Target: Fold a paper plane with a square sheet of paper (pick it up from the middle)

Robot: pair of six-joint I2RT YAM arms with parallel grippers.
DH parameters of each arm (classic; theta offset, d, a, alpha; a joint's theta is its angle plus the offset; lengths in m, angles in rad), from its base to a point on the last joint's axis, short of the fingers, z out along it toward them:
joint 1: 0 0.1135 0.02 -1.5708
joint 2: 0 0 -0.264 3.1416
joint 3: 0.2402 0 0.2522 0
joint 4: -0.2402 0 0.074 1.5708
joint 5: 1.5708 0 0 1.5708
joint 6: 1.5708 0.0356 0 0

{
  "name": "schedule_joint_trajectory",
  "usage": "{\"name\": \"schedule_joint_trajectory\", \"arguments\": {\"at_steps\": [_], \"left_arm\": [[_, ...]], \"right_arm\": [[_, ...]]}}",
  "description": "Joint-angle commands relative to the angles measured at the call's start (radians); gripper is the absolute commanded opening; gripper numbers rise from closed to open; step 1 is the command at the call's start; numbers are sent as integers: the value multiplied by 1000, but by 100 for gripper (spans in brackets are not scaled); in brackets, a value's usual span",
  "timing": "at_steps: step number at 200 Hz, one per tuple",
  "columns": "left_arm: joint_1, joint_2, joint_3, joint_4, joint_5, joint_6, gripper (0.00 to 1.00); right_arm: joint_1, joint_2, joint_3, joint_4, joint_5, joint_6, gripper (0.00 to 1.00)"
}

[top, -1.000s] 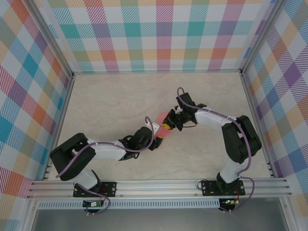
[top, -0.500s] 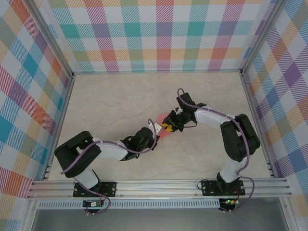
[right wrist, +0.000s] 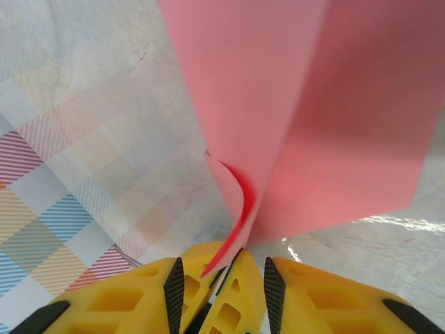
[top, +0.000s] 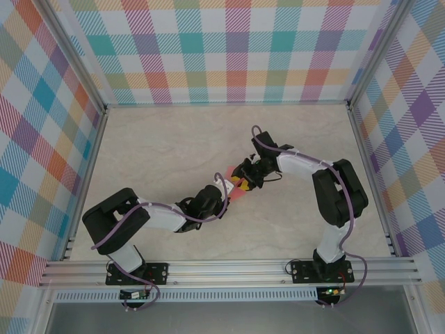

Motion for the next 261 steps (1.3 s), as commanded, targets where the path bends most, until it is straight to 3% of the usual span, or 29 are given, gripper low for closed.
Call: {"name": "schedule_joint_trajectory", "arguments": {"at_steps": [1,46,69,103,142,179,224,261], "left_arm": [[-6,9,-5,17,13,16,12],[-7,-1,-5,11,7,15,14],[-6,-3,-6,9,7,14,16],[-7,3,-5,10,5,7,18],[-6,11,-8,18,19,2,21],[-5,33,-9,32,41,-9,27],[-4,39,-14,43,29,-5,24],[10,31,-23,58,32,-42,14]], "right_arm": [[-2,29,40,-47,-34,-30,42],[-1,57,78,-129,-34,-52,51],[2,87,101,-167,-27,-63,51],[5,122,122,-161,-37,-53,40],[5,124,135,-158,-40,-47,18],[6,118,136,-168,-39,-50,15],[4,116,145,-183,-38,-57,17],[-1,101,140,-178,-34,-79,40]]}}
